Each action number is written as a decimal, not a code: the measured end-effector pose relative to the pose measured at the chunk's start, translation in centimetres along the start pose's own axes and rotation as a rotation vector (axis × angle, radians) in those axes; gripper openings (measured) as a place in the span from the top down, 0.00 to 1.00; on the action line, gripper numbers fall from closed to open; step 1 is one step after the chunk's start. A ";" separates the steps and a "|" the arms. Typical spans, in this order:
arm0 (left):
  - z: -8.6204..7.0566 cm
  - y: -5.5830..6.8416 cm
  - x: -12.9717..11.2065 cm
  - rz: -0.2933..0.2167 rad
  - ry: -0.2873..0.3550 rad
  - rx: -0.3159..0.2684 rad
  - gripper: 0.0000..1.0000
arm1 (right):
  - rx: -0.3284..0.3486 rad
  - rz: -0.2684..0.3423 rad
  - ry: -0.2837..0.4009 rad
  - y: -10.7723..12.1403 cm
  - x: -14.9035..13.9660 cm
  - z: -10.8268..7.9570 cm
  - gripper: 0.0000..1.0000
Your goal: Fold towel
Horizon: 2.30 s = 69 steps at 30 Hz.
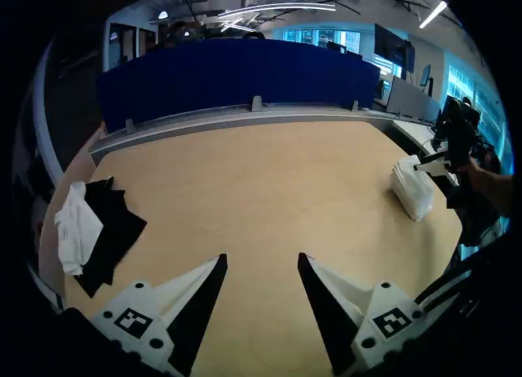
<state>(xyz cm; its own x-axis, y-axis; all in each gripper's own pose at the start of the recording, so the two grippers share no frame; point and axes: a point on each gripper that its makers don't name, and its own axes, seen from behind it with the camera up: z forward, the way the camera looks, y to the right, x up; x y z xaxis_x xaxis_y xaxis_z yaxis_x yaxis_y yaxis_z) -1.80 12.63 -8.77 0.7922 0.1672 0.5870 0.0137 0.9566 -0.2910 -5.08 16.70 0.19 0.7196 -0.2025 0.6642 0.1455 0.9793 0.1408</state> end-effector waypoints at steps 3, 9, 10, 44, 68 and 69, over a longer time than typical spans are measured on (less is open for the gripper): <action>0.0 -0.2 0.0 -0.005 0.000 0.007 0.21 | 0.001 0.009 -0.002 0.3 0.2 0.7 0.05; -0.2 -0.5 -0.2 -0.014 -0.002 0.022 0.21 | 0.005 0.017 -0.028 0.8 -0.3 1.9 0.05; -0.1 -0.6 -0.2 -0.014 -0.002 0.023 0.21 | 0.004 0.018 -0.033 0.9 -0.5 2.1 0.05; -0.1 -0.6 0.3 -0.011 0.015 0.029 0.21 | -0.012 0.058 0.061 1.3 1.8 -0.5 0.06; -0.2 0.0 2.2 0.004 0.076 0.007 0.21 | -0.115 0.210 0.390 0.8 4.4 -6.8 0.04; -0.2 0.0 2.3 0.003 0.077 0.008 0.21 | -0.120 0.214 0.402 0.9 4.5 -7.0 0.04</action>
<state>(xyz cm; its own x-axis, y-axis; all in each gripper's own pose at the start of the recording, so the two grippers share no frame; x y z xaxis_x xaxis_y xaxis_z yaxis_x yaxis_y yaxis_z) 0.11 12.93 -7.57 0.8369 0.1514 0.5260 0.0067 0.9580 -0.2866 3.04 16.65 -1.79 0.9443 -0.0011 0.3291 0.0256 0.9972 -0.0700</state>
